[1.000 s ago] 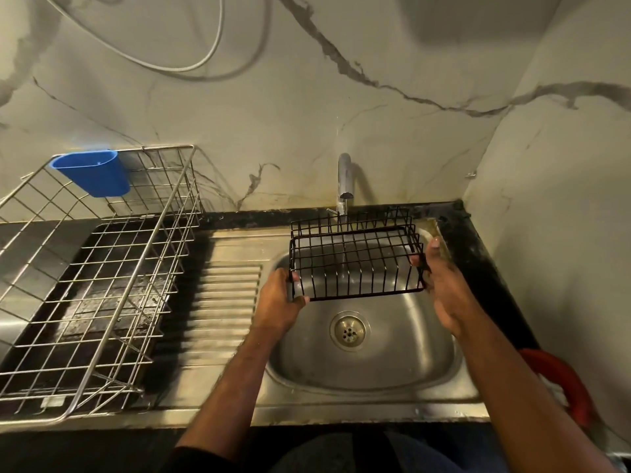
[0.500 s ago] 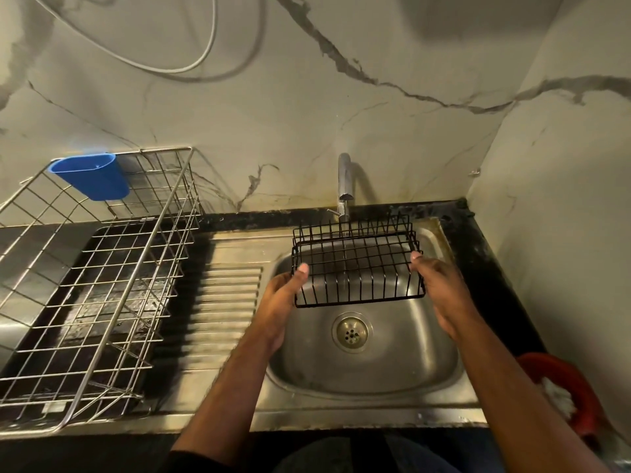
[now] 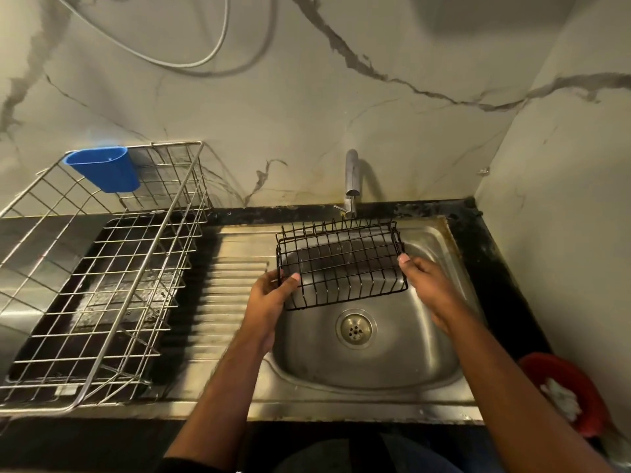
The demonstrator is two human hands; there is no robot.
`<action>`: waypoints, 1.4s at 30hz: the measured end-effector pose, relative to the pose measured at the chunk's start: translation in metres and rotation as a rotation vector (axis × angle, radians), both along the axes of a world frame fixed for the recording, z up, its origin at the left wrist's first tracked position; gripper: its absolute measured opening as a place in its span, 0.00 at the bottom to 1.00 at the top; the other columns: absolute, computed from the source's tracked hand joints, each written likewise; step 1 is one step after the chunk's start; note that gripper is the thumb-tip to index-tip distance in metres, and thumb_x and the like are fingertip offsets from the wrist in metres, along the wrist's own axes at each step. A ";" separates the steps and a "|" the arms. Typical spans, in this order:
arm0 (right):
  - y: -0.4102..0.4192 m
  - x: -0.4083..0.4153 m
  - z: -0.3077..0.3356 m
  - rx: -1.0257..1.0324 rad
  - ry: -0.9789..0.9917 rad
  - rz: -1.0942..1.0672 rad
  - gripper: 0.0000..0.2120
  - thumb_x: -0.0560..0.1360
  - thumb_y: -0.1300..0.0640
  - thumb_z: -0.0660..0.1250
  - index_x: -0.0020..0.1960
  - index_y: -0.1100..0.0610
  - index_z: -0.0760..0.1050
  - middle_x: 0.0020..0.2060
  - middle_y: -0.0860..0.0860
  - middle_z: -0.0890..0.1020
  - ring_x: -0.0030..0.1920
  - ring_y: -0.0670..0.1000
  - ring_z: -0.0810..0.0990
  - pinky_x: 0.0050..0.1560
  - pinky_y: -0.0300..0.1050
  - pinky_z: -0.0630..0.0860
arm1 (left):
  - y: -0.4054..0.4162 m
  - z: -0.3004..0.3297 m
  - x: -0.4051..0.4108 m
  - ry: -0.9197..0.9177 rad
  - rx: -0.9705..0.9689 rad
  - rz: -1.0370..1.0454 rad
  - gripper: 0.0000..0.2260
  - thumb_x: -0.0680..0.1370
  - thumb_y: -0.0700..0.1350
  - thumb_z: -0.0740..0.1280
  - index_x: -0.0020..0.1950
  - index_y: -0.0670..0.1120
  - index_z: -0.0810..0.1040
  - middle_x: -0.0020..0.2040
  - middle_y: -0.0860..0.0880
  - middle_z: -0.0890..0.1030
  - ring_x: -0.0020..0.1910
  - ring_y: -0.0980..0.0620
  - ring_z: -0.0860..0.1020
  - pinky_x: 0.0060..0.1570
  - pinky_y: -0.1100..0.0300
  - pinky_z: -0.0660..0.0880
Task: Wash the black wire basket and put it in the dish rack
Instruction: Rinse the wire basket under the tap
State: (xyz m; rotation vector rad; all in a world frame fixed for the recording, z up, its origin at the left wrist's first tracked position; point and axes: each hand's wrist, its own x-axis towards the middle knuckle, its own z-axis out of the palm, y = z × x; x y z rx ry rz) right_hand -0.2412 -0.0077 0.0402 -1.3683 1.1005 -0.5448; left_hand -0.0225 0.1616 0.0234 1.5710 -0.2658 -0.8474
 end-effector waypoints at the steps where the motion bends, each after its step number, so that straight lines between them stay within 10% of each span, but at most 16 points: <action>1: 0.000 0.004 0.001 0.004 0.006 0.011 0.08 0.82 0.46 0.61 0.53 0.47 0.76 0.59 0.47 0.77 0.61 0.47 0.72 0.62 0.46 0.66 | 0.002 0.002 0.001 0.019 -0.003 0.008 0.21 0.74 0.52 0.76 0.63 0.45 0.79 0.53 0.50 0.85 0.49 0.57 0.82 0.44 0.67 0.74; 13: -0.003 0.005 -0.026 0.075 0.049 0.049 0.12 0.82 0.47 0.61 0.62 0.48 0.75 0.58 0.49 0.79 0.62 0.52 0.75 0.72 0.58 0.66 | 0.001 0.011 0.018 0.067 -0.033 0.125 0.24 0.85 0.59 0.52 0.48 0.44 0.79 0.36 0.47 0.81 0.32 0.54 0.79 0.39 0.60 0.74; 23: -0.006 0.007 -0.033 0.115 0.102 0.092 0.19 0.82 0.48 0.61 0.71 0.52 0.71 0.65 0.49 0.77 0.66 0.52 0.74 0.71 0.54 0.68 | -0.025 0.003 0.012 0.207 -0.061 0.342 0.17 0.86 0.51 0.59 0.38 0.49 0.71 0.22 0.54 0.69 0.17 0.57 0.65 0.16 0.68 0.61; 29: -0.019 0.031 -0.037 0.099 0.201 0.082 0.35 0.75 0.29 0.53 0.69 0.52 0.74 0.66 0.52 0.77 0.66 0.54 0.75 0.67 0.57 0.71 | -0.029 -0.003 0.028 0.099 -0.042 0.257 0.19 0.85 0.49 0.60 0.34 0.51 0.66 0.22 0.55 0.64 0.17 0.56 0.61 0.17 0.68 0.59; 36: -0.062 0.071 -0.035 -0.405 0.402 0.011 0.21 0.84 0.44 0.52 0.53 0.57 0.77 0.40 0.53 0.79 0.41 0.53 0.78 0.38 0.43 0.71 | -0.033 -0.028 0.040 0.100 0.012 0.119 0.20 0.85 0.54 0.59 0.34 0.49 0.69 0.25 0.51 0.66 0.20 0.54 0.62 0.19 0.65 0.60; 42: -0.111 0.126 -0.032 -0.601 0.231 0.100 0.12 0.82 0.57 0.63 0.63 0.57 0.77 0.53 0.48 0.79 0.52 0.49 0.79 0.49 0.38 0.73 | -0.043 -0.039 0.043 0.129 0.015 0.087 0.21 0.85 0.51 0.57 0.32 0.49 0.69 0.25 0.49 0.64 0.22 0.53 0.60 0.23 0.67 0.56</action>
